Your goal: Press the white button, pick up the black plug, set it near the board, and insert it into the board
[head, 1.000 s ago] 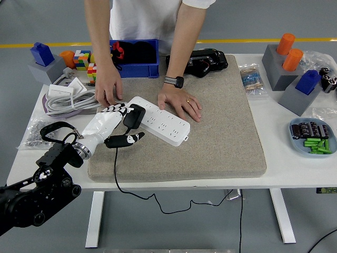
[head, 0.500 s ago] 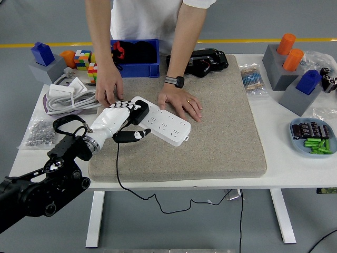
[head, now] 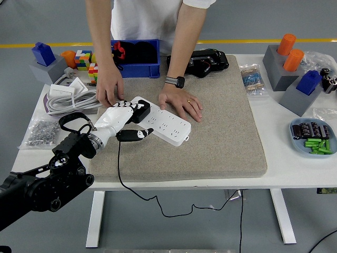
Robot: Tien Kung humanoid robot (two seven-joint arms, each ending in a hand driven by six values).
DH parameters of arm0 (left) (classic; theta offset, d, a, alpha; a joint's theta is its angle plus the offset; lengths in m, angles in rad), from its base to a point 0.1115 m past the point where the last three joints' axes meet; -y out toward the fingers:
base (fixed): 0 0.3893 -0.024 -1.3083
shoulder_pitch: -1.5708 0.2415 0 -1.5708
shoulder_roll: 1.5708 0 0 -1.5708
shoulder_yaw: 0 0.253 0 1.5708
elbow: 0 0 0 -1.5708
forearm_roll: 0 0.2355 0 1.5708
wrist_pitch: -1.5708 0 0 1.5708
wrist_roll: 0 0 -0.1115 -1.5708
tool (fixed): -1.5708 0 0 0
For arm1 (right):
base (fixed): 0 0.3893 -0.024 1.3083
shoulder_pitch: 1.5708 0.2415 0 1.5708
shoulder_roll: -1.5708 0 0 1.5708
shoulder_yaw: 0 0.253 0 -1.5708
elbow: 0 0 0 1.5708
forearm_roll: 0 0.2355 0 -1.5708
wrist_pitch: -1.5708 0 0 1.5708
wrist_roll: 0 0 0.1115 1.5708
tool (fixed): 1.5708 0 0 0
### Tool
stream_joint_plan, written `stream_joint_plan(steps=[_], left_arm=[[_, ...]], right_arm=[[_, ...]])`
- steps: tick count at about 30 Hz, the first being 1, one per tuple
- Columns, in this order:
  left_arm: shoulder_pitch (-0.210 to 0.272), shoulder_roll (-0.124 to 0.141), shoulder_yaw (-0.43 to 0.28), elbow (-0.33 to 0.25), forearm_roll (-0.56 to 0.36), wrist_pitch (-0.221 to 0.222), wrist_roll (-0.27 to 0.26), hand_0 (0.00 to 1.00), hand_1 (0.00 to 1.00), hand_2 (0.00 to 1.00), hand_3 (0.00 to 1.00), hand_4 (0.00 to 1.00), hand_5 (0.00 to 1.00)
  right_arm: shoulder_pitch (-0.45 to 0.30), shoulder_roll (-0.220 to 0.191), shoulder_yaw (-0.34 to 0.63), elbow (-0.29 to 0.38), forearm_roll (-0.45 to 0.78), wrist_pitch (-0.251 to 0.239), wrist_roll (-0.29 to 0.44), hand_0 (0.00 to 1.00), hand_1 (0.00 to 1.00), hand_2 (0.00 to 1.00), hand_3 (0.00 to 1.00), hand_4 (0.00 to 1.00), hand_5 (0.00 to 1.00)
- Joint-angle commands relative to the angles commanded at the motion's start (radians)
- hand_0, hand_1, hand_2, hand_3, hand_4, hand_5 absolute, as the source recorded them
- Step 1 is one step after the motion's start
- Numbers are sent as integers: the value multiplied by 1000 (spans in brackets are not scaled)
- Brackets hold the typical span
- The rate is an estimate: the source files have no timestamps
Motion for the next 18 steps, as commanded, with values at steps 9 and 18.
stream_joint_plan(steps=[9, 18], left_arm=[[25, 12, -89, -73, -4, 26, -16, 931, 932, 857, 788, 774, 666], [60, 21, -244, -225, -27, 89, -74, 932, 936, 872, 806, 764, 652]], right_arm=[[-1, 0, -3, 2, -1, -1, 1, 634, 570, 584, 536, 627, 304], [0, 1, -6, 1, 1, 0, 0, 634, 569, 584, 536, 626, 303]])
